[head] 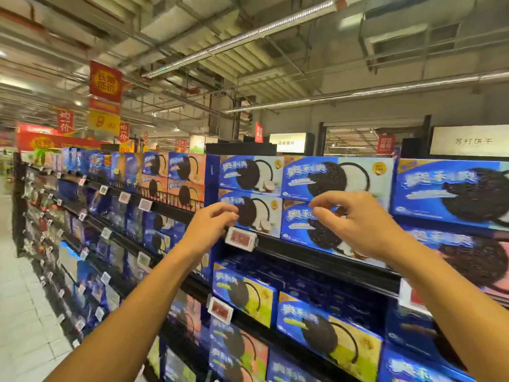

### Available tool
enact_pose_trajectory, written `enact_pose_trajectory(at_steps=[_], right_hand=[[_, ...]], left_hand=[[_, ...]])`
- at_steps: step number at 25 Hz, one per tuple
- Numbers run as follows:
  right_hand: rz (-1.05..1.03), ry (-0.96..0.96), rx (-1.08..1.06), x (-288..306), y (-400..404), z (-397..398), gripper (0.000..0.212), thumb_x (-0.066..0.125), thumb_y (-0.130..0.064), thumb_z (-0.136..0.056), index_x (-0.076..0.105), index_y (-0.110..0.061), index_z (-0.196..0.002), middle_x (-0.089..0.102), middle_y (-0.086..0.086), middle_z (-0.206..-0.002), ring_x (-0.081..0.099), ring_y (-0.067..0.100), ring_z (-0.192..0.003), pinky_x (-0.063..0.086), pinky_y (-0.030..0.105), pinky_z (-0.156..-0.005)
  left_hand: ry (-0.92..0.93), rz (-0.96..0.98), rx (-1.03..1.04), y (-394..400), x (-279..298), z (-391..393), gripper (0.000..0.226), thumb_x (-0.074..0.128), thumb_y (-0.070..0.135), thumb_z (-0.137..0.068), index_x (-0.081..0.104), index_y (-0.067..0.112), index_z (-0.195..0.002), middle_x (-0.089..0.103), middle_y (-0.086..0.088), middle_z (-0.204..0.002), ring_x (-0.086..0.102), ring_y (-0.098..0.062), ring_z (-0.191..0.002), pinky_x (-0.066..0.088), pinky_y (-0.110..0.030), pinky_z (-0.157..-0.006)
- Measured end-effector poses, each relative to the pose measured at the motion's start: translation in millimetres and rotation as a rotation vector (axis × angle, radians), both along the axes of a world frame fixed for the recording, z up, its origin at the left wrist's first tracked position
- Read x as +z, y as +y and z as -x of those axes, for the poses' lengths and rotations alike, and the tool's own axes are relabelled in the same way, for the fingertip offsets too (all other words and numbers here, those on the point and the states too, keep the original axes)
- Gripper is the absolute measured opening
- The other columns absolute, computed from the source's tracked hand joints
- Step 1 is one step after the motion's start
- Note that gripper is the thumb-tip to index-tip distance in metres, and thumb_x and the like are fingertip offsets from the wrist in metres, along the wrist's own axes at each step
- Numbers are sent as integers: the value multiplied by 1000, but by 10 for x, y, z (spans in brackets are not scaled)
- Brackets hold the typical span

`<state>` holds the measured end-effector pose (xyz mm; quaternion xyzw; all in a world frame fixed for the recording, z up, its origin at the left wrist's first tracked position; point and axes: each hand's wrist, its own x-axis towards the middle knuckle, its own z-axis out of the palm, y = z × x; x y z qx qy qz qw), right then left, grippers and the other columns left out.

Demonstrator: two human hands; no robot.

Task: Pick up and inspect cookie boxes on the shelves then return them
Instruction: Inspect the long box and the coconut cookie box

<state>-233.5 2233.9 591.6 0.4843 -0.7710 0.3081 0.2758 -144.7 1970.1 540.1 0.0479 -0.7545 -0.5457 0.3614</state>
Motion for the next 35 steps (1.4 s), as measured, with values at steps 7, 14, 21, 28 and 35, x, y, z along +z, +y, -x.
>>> enact_pose_trajectory(at_steps=[7,14,21,28,35], right_hand=[[-271,426,-517,743,-1441,404,48,57,-36,-94,56,-17,-138,61,7,-134,46,27,-129,34,39,-107],[-662,148,-896,1128,-1989,841,78,58,-69,-82,40,-28,-146,60,6,-138,51,31,-130,36,45,-110],[-685,175,-1002,1101,-2029,902,83,68,-66,-78,31,-39,-147,58,-1,-140,57,29,-123,41,48,-102],[-427,385,-860,1117,-2004,811,82,71,-58,-80,33,-39,-150,61,-1,-133,58,27,-118,38,42,-99],[-4,182,-215,929,-2107,583,84,89,-33,-70,50,-25,-144,55,-12,-136,50,12,-127,43,37,-107]], left_hand=[[32,183,48,-1507,360,742,38,55,17,-97,47,25,-133,56,11,-112,58,-3,-96,43,-21,-78],[-6,207,-102,-1927,621,1564,64,61,25,-95,31,12,-150,47,-2,-136,47,-15,-120,37,-30,-92],[41,37,-398,-1820,504,1701,17,55,9,-97,55,26,-96,63,11,-101,64,12,-67,47,-7,-54],[355,-79,-367,-1924,659,1509,26,59,5,-95,60,29,-104,66,11,-106,64,3,-96,51,-11,-75],[600,-330,-458,-2364,520,1135,39,77,26,-77,64,31,-113,68,3,-118,65,-18,-113,57,-30,-82]])
